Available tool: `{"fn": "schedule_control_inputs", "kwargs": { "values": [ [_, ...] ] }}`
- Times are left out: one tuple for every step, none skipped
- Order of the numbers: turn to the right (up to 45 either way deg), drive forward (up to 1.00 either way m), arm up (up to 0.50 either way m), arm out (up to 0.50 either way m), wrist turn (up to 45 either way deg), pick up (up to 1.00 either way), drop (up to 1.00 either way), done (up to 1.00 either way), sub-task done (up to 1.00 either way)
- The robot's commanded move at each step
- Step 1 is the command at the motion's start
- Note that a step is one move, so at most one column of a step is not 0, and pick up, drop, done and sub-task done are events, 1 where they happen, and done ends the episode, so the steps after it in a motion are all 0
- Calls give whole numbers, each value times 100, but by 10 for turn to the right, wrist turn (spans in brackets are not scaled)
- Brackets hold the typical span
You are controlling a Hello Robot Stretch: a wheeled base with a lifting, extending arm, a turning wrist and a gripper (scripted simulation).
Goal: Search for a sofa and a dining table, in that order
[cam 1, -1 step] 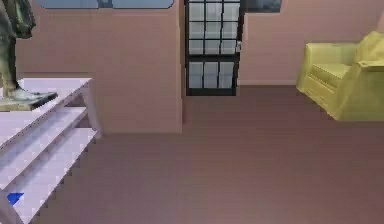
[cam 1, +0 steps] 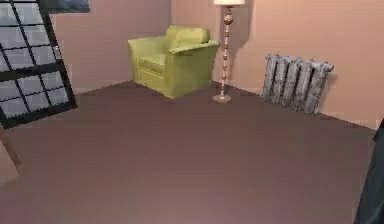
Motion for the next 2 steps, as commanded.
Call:
{"fn": "schedule_control_inputs", "kwargs": {
  "values": [
    [420, 0, 0, 0, 0, 0, 0, 0, 0],
    [0, 30, 0, 0, 0, 0, 0, 0, 0]
  ]
}}
